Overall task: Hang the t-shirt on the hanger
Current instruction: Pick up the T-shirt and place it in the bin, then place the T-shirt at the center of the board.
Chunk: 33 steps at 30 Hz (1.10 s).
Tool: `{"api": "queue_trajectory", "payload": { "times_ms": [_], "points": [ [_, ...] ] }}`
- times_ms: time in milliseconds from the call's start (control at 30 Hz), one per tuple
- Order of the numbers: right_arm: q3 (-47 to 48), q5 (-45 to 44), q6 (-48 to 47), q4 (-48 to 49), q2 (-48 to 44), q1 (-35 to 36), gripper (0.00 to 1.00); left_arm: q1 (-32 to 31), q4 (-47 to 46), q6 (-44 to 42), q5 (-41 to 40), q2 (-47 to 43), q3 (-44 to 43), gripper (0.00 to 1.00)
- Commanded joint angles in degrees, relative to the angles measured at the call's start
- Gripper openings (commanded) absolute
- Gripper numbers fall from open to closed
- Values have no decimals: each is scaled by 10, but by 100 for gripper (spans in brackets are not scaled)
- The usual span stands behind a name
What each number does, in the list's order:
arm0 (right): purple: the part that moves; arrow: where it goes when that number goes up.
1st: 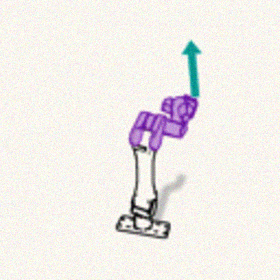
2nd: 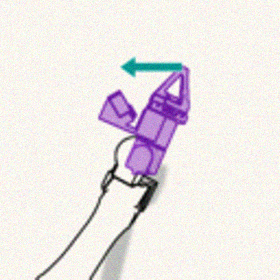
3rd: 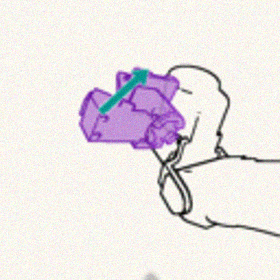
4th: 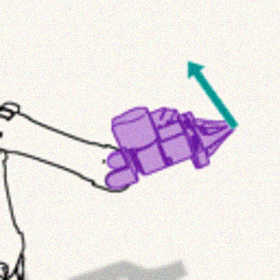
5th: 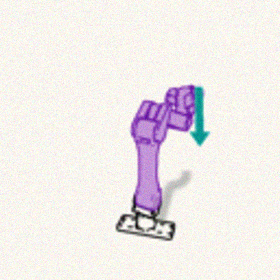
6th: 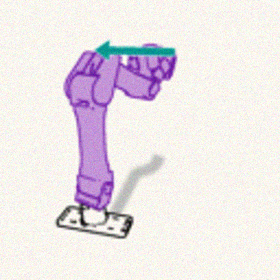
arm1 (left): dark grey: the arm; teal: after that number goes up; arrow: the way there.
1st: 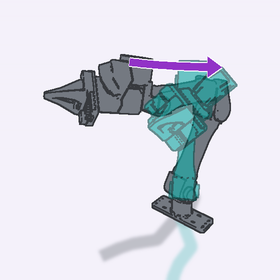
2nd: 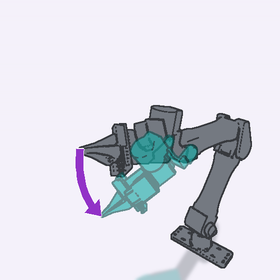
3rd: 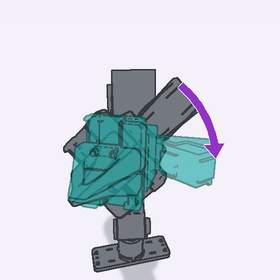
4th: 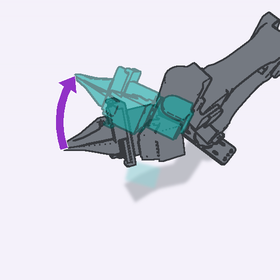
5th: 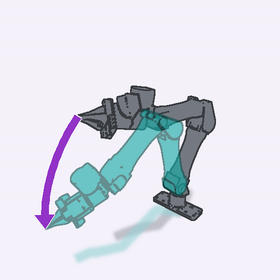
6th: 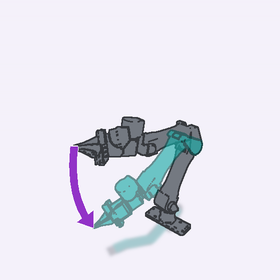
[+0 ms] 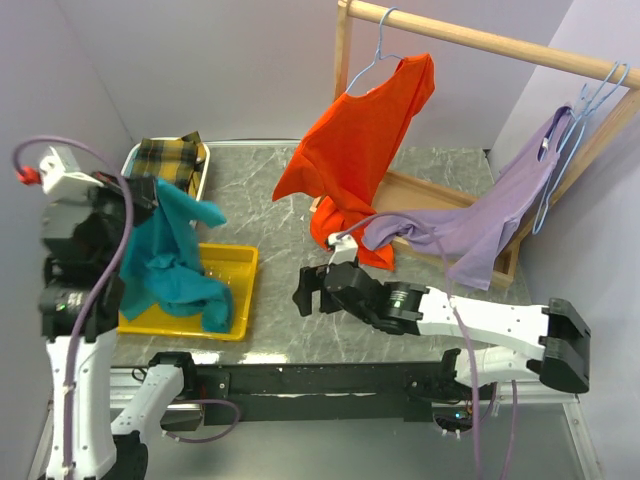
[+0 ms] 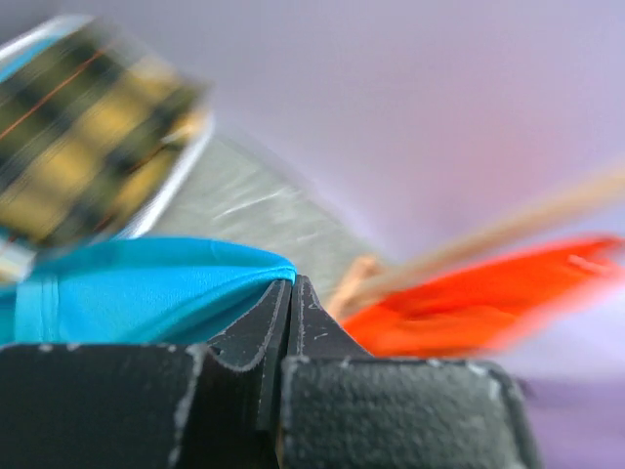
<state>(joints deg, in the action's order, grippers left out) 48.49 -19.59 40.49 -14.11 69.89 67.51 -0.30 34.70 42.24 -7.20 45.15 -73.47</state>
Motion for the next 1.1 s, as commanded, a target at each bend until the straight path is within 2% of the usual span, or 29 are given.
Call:
{"api": "queue_trajectory", "payload": {
  "times_ms": [0,67,200,333,433,467,500,567,667,700,767,800,867,900,1033,1067],
  "points": [
    [50,-56,-28,-33,-51,-3,100,1,-24,-62,174,29,-131,1],
    [62,-65,-33,-39,-64,-4,100,1,-25,-65,237,54,-177,1],
    [73,-85,-45,-45,-104,-4,100,1,-31,-65,296,87,-302,1],
    [85,-113,-49,-58,-131,-4,100,1,-51,-42,366,133,-369,1],
    [87,-126,-45,-72,-158,-5,100,1,-97,9,429,138,-348,1],
    [86,-134,-45,-77,-166,-5,100,1,-143,41,445,133,-325,1],
    [83,-139,-39,-79,-183,-4,100,1,-157,52,455,127,-275,1],
    [73,-152,-33,-87,-200,-5,100,-15,-167,51,441,110,-231,1],
    [61,-164,-19,-103,-229,-6,100,-132,-165,14,336,100,-145,1],
    [57,-173,-10,-109,-239,-5,100,-222,-163,4,300,101,-131,1],
    [54,-182,-1,-127,-248,-5,100,-299,-171,-7,227,117,-101,1],
    [52,-187,10,-133,-257,-5,100,-360,-177,-8,206,124,-67,1],
    [45,-192,23,-151,-266,-4,100,-412,-212,0,136,135,0,1],
    [41,-194,40,-156,-275,-5,100,-447,-230,6,123,139,24,1],
    [8,-204,78,-180,-298,-5,100,-511,-293,28,84,202,111,1],
    [3,-205,86,-190,-302,-6,100,-519,-316,34,83,216,136,11]
  ]
}}
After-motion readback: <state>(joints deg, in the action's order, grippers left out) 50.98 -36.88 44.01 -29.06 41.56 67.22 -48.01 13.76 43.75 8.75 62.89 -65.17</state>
